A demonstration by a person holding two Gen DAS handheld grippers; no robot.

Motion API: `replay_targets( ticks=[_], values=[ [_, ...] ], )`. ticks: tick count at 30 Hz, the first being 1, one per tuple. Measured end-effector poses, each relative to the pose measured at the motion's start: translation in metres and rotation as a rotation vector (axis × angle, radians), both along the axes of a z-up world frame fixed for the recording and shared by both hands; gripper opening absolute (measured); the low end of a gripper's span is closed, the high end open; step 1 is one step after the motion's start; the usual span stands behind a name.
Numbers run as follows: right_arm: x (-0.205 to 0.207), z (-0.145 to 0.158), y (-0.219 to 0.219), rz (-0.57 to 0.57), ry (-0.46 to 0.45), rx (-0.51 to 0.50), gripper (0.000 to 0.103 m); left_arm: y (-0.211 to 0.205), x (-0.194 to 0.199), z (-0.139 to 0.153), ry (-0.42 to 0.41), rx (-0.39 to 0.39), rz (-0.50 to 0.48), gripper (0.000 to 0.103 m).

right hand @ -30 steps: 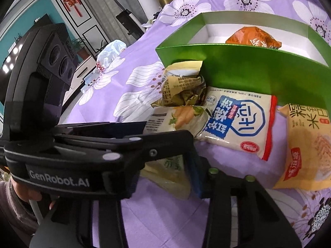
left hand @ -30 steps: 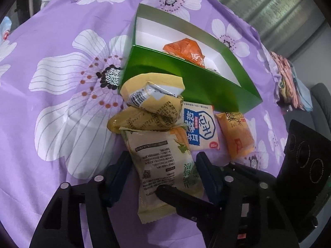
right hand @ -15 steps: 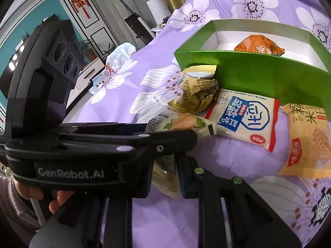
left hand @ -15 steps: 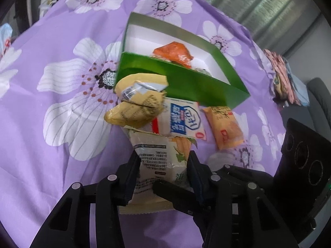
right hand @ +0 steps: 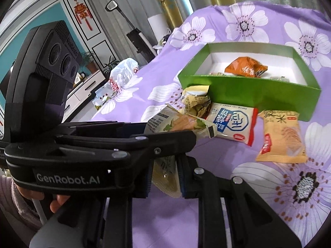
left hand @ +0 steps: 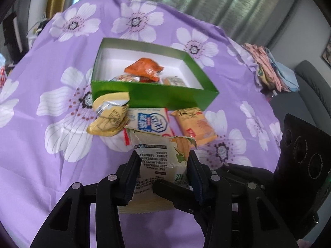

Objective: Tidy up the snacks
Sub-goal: 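Carry the pale bag over the green box and lower it inside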

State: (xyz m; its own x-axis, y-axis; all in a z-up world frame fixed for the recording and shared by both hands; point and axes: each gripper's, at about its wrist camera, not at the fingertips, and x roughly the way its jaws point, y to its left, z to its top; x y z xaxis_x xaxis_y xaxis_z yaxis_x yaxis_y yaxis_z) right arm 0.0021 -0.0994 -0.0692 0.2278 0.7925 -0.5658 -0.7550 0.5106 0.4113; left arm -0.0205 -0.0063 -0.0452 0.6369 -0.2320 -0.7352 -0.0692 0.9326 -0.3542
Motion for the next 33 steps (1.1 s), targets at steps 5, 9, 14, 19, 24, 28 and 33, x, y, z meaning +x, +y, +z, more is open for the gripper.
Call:
replay_targets(
  ticks=[5, 9, 14, 19, 24, 28, 33],
  values=[
    [-0.001, 0.009, -0.012, -0.025, -0.021, 0.033, 0.021, -0.014, 0.001, 0.013, -0.029, 0.037, -0.027, 0.046],
    [0.000, 0.013, -0.019, -0.045, -0.036, 0.054, 0.021, -0.021, 0.006, 0.020, -0.047, 0.058, -0.045, 0.046],
    [0.007, 0.018, -0.024, -0.067, -0.054, 0.069, 0.021, -0.027, 0.018, 0.027, -0.065, 0.072, -0.062, 0.046],
    [0.019, 0.022, -0.028, -0.084, -0.068, 0.081, 0.022, -0.028, 0.032, 0.033, -0.084, 0.085, -0.076, 0.046],
    [0.036, 0.027, -0.027, -0.097, -0.082, 0.092, 0.022, -0.026, 0.049, 0.037, -0.098, 0.092, -0.083, 0.046],
    [0.051, 0.031, -0.024, -0.108, -0.097, 0.092, 0.022, -0.020, 0.068, 0.042, -0.111, 0.077, -0.086, 0.046],
    [0.081, 0.038, -0.019, -0.126, -0.110, 0.104, 0.022, -0.010, 0.095, 0.048, -0.129, 0.064, -0.093, 0.046]
  ],
)
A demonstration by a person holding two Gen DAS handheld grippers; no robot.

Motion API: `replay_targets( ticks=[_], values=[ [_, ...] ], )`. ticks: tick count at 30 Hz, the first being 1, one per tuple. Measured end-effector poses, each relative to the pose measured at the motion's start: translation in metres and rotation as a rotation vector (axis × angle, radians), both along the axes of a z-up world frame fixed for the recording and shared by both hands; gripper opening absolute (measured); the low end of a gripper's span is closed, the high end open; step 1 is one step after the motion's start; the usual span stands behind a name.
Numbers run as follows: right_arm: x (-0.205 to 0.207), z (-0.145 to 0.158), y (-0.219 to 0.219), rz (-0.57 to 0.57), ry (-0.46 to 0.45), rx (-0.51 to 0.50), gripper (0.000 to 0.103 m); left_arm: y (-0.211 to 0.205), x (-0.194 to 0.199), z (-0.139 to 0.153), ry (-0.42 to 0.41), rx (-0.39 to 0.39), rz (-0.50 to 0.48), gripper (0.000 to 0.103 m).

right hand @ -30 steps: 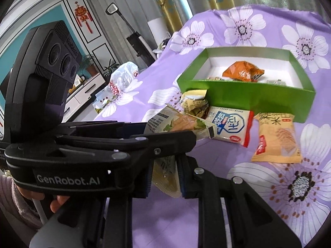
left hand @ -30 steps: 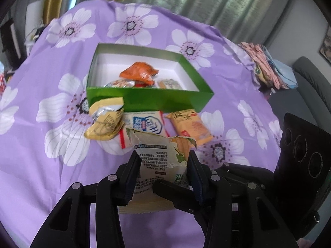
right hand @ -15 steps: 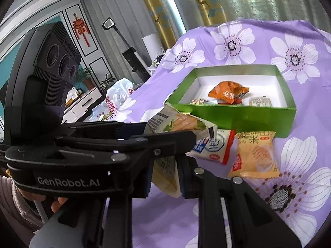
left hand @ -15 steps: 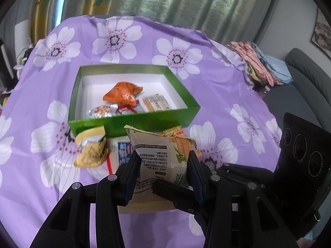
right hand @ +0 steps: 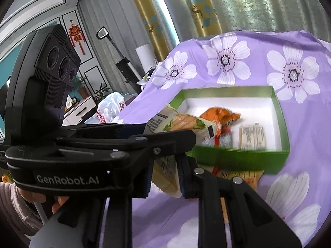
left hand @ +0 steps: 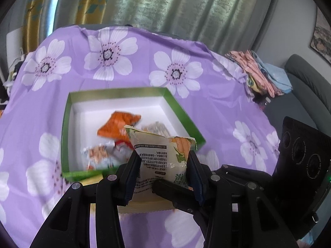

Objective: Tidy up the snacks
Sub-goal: 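Carry the pale bag over the green box and lower it inside, then open both grippers and withdraw them from the box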

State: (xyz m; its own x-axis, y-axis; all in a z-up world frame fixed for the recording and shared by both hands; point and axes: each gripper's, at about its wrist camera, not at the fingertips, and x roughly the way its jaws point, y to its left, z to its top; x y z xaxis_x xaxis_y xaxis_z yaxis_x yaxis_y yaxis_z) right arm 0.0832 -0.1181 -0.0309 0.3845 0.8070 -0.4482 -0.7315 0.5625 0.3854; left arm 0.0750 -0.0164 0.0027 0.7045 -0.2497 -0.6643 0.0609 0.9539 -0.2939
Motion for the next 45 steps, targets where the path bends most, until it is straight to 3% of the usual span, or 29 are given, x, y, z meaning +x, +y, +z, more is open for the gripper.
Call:
replay_targets(
  ticks=[11, 12, 15, 16, 29, 37, 45],
  values=[
    [0.069, -0.012, 0.022, -0.084, 0.028, -0.047, 0.027, 0.020, 0.066, -0.019, 0.051, -0.053, 0.056, 0.046],
    [0.074, -0.014, 0.024, -0.092, 0.034, -0.055, 0.033, 0.022, 0.070, -0.021, 0.056, -0.050, 0.066, 0.049],
    [0.085, -0.023, 0.023, -0.137, 0.058, -0.068, 0.055, 0.033, 0.077, -0.030, 0.087, -0.047, 0.126, 0.077],
    [0.086, -0.025, 0.022, -0.151, 0.061, -0.077, 0.055, 0.039, 0.076, -0.031, 0.089, -0.055, 0.142, 0.078],
    [0.056, -0.033, -0.043, -0.247, 0.097, -0.060, 0.064, 0.097, 0.003, -0.031, 0.098, -0.090, 0.288, 0.078],
    [0.015, -0.036, -0.064, -0.250, 0.119, -0.063, 0.064, 0.084, -0.045, -0.038, 0.125, -0.074, 0.260, 0.078],
    [-0.029, -0.037, -0.072, -0.227, 0.110, -0.099, 0.064, 0.042, -0.083, -0.034, 0.119, 0.008, 0.185, 0.078]
  ],
)
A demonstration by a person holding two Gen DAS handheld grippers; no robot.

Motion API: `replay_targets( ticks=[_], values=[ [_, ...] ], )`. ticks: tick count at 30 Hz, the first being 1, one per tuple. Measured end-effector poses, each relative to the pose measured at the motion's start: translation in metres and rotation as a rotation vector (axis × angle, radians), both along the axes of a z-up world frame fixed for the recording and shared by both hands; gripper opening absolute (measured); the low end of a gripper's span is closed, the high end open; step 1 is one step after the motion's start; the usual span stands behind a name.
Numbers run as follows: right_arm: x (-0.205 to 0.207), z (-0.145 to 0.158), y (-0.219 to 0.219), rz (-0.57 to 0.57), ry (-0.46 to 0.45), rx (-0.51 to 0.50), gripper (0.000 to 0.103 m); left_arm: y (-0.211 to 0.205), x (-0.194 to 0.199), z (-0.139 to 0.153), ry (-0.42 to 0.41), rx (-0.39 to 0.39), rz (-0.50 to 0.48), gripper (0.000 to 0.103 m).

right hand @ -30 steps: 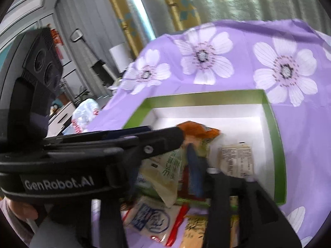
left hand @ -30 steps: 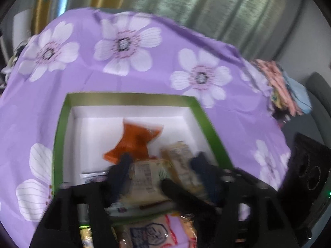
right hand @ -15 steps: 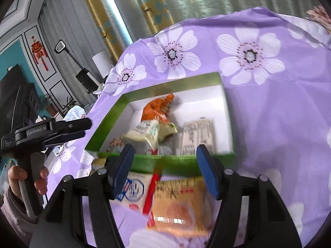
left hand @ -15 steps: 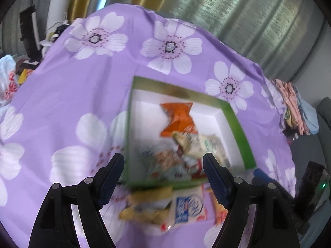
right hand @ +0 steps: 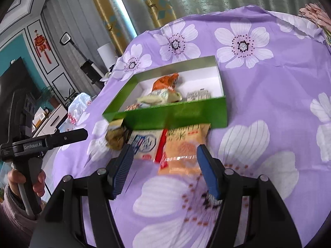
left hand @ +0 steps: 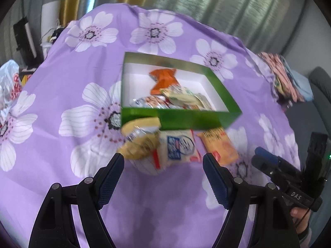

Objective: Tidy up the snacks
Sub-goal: 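Open both grippers and withdraw them from the box, then move both grippers toward the yellow rice-cracker bag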

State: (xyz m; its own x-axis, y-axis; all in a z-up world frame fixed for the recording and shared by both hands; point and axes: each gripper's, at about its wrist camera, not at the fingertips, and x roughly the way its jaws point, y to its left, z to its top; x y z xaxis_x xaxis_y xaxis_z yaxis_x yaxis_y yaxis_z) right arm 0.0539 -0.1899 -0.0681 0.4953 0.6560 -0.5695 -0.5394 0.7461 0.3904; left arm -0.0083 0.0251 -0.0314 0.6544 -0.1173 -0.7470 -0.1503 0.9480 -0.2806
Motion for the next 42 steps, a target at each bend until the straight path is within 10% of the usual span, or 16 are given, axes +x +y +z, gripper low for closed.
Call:
replay_targets(
  ticks=[42],
  values=[
    [-0.040, -0.013, -0.021, 0.044, -0.045, -0.091, 0.064, -0.088, 0.004, -0.002, 0.029, 0.112, -0.174, 0.078]
  ],
)
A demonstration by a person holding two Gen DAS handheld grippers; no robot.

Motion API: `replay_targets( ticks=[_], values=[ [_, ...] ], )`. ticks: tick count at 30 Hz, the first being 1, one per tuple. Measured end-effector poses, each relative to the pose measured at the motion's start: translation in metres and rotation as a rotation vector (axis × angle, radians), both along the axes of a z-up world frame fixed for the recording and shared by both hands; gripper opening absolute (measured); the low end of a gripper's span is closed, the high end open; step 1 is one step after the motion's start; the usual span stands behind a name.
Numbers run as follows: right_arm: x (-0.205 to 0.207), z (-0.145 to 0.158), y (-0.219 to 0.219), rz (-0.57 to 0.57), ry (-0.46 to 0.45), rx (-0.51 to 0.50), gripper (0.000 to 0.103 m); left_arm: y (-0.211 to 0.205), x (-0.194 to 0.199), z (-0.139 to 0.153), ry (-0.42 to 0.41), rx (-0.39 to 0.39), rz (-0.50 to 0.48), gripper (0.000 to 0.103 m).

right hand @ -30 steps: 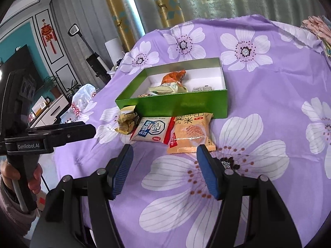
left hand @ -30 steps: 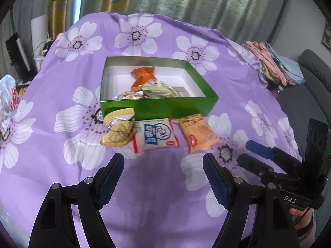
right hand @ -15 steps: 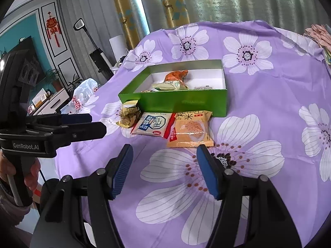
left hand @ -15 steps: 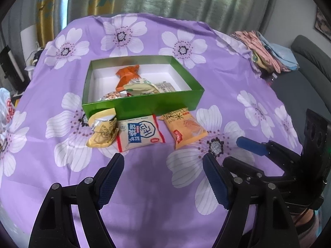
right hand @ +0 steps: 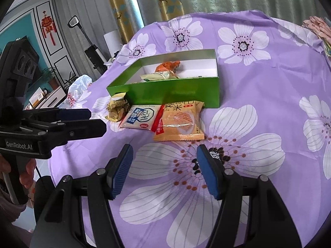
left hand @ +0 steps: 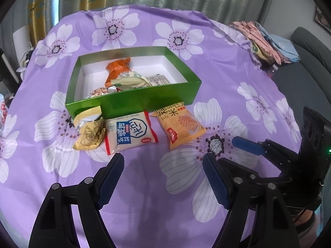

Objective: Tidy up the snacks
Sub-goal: 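Move both grippers toward the yellow rice-cracker bag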

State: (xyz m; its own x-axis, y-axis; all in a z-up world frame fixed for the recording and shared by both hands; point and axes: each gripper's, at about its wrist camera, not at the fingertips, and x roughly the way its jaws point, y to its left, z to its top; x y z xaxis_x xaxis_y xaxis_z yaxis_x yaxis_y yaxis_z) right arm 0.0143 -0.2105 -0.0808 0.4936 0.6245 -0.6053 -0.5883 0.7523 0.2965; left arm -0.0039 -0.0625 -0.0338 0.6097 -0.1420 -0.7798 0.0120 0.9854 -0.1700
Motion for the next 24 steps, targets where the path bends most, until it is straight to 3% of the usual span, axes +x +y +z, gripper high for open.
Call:
replay_targets(
  ticks=[18, 24],
  values=[
    [0.026, -0.021, 0.003, -0.001, 0.058, -0.006, 0.064, 0.000, 0.026, -0.024, 0.048, -0.020, -0.008, 0.078],
    [0.036, -0.027, 0.005, 0.003, 0.072, -0.016, 0.064, 0.002, 0.038, -0.029, 0.048, -0.075, -0.019, 0.078]
  ],
)
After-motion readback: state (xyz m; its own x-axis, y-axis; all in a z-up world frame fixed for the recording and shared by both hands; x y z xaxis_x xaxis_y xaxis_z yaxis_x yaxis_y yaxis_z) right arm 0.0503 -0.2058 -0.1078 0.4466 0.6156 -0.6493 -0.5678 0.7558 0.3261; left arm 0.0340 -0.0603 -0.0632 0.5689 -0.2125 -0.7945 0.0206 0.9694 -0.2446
